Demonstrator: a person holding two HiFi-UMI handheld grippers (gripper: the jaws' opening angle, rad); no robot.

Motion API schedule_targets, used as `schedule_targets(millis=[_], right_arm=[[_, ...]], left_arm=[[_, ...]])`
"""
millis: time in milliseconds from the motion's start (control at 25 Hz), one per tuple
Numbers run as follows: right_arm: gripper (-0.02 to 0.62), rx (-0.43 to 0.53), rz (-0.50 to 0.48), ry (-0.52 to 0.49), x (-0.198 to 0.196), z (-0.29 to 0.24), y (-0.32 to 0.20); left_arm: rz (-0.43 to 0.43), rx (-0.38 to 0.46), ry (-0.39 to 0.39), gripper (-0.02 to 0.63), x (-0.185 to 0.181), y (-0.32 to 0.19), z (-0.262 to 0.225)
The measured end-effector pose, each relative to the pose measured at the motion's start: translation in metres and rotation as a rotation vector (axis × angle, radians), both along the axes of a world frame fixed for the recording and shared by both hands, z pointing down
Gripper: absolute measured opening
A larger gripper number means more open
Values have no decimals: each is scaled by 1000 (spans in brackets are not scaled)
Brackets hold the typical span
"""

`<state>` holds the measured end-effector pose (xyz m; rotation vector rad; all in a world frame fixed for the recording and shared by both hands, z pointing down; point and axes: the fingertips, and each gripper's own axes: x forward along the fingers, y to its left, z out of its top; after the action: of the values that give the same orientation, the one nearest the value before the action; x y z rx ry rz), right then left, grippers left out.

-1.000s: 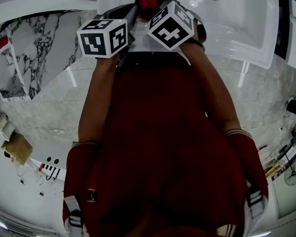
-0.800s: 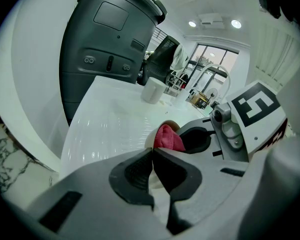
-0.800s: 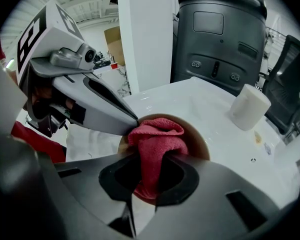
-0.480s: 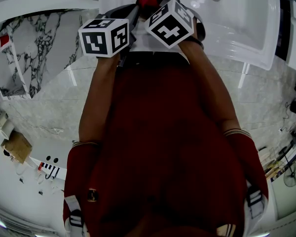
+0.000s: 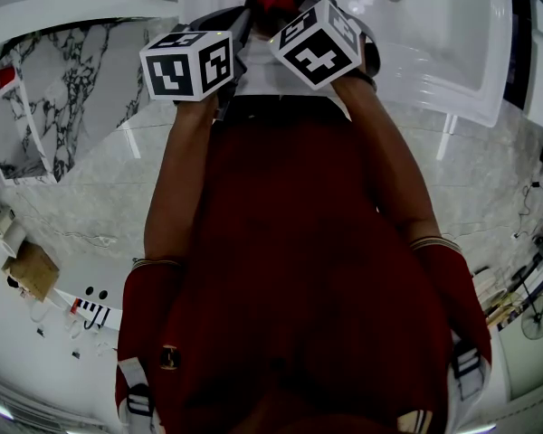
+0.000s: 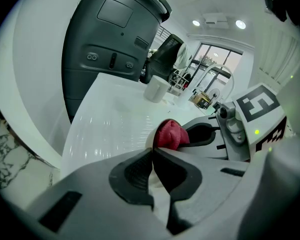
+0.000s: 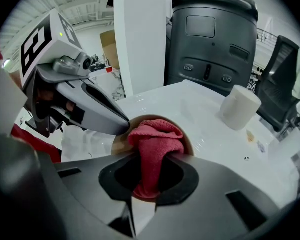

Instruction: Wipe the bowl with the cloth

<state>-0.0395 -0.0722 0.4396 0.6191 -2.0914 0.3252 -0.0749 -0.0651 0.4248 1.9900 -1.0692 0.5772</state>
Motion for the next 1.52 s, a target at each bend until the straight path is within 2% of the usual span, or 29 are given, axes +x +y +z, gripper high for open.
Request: schedule_targets(millis=[160, 480, 1520], right_arm=[[51, -4, 0, -9, 2, -2, 2], [51, 6, 16, -88, 2, -12, 1], [51, 113, 31, -209, 6, -45, -16]], left_arm=[[-5, -8, 3, 15, -1, -2, 1], [-31, -44, 33, 14, -4, -6, 3], [-101, -42, 57, 15, -6, -23, 2]])
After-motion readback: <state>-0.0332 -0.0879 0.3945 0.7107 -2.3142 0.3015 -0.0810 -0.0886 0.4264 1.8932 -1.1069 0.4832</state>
